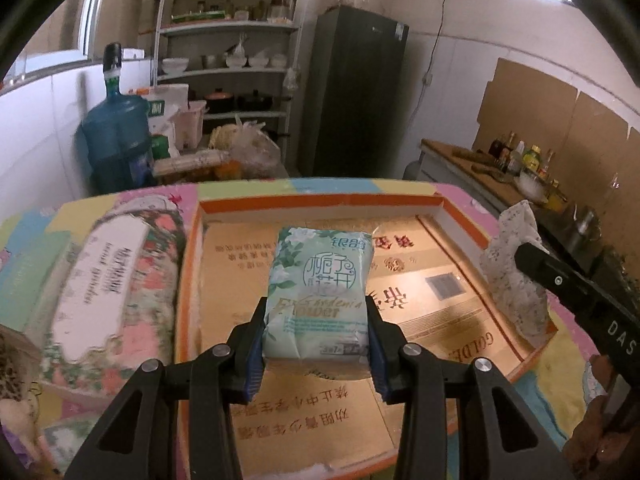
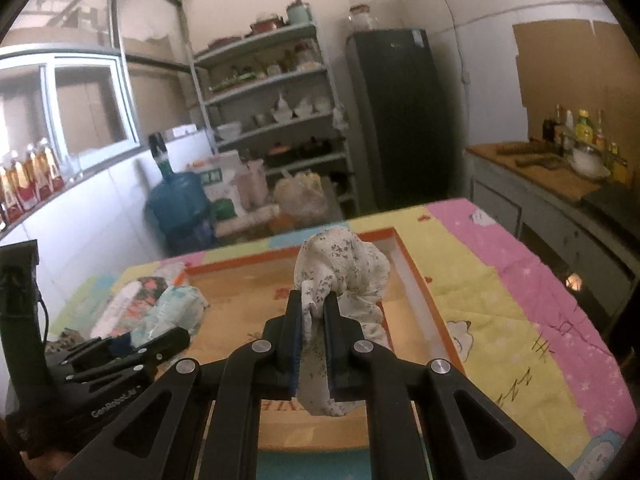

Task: Organize soft objects
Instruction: 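Carry the wipe pack and scrunchie into the cardboard tray and open both grippers, then withdraw both tools from the tray back toward the remaining soft items, then grasp the leopard-print cloth with the right gripper while the left grasps the bagged green ball, then carry the bagged ball and leopard cloth into the tray and release both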

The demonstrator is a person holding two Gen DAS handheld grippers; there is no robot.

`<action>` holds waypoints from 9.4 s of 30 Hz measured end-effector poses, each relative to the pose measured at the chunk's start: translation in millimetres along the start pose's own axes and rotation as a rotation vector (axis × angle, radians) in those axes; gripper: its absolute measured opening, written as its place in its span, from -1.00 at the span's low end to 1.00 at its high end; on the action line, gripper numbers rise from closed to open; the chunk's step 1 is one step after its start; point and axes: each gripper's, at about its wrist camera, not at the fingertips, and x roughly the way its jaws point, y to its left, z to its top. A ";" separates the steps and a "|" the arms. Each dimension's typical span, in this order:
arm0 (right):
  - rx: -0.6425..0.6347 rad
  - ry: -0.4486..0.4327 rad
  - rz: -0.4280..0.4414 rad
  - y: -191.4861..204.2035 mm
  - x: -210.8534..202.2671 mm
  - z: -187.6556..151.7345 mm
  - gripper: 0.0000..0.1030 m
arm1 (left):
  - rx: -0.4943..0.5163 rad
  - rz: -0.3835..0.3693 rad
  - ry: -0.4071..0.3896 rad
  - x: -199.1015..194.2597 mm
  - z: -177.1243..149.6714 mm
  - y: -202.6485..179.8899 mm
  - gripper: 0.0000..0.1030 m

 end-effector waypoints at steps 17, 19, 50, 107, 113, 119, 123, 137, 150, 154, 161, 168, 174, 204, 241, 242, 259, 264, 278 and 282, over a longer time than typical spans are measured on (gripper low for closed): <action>0.018 0.185 0.132 -4.0 57.9 -7.9 -0.60 | -0.022 -0.028 0.106 37.8 0.8 2.6 -0.12; 0.023 0.184 0.144 -4.2 58.2 -8.4 -0.27 | -0.021 -0.034 0.110 35.6 0.5 1.6 -0.04; -0.030 -0.249 0.231 92.9 -65.8 -18.3 0.43 | 0.020 0.112 -0.346 -141.0 -3.4 65.1 0.71; -0.240 0.017 0.477 379.0 0.9 -86.8 0.50 | -0.275 0.270 -0.191 -215.4 -107.2 347.6 0.74; -0.249 0.183 0.370 412.7 42.8 -87.3 0.50 | -0.274 0.317 -0.208 -227.9 -102.9 366.2 0.74; -0.195 0.311 0.317 422.6 73.2 -94.0 0.50 | -0.273 0.308 -0.213 -235.8 -104.3 379.2 0.74; -0.183 0.353 0.278 424.6 85.6 -95.7 0.50 | -0.260 0.298 -0.212 -237.4 -105.4 382.9 0.74; -0.258 0.283 0.253 430.8 78.2 -100.3 -0.79 | -0.287 0.276 -0.205 -238.7 -113.7 393.0 0.74; -0.267 0.116 0.385 427.0 19.7 -71.1 -0.81 | -0.269 0.283 -0.206 -234.3 -102.4 388.4 0.74; -0.254 0.098 0.415 421.1 6.8 -64.9 -0.81 | -0.251 0.274 -0.190 -228.8 -94.6 389.6 0.74; -0.223 0.068 0.415 394.2 -12.4 -62.6 -0.81 | -0.254 0.199 -0.158 -216.4 -88.2 400.3 0.74; -0.213 0.084 0.426 380.4 -14.5 -69.1 -0.81 | -0.255 0.129 -0.110 -189.1 -82.1 389.6 0.74; -0.208 0.095 0.443 377.2 -14.3 -74.0 -0.81 | -0.292 0.139 -0.061 -152.6 -67.1 373.2 0.74; -0.181 0.150 0.385 363.2 23.0 -72.4 -0.81 | -0.307 0.171 -0.090 -150.5 -56.8 366.9 -0.20; -0.054 0.010 0.278 266.7 -33.7 -51.2 -0.81 | -0.041 0.015 -0.218 -178.9 -32.8 193.3 -0.20; -0.050 0.008 0.272 261.9 -34.5 -50.8 -0.81 | -0.035 0.003 -0.217 -176.4 -32.1 186.5 -0.20; 0.057 -0.043 0.155 158.1 -56.7 -42.6 -0.81 | 0.031 -0.111 -0.183 -136.8 -21.7 94.8 -0.20; 0.086 -0.054 0.130 128.6 -61.3 -41.4 -0.81 | 0.041 -0.134 -0.174 -123.7 -18.6 70.9 -0.20; 0.138 -0.069 0.057 56.8 -60.9 -32.4 -0.81 | 0.086 -0.181 -0.141 -76.7 -10.6 -1.3 -0.20; 0.145 -0.065 0.031 35.4 -55.8 -28.9 -0.81 | 0.089 -0.190 -0.126 -59.4 -8.4 -19.5 -0.20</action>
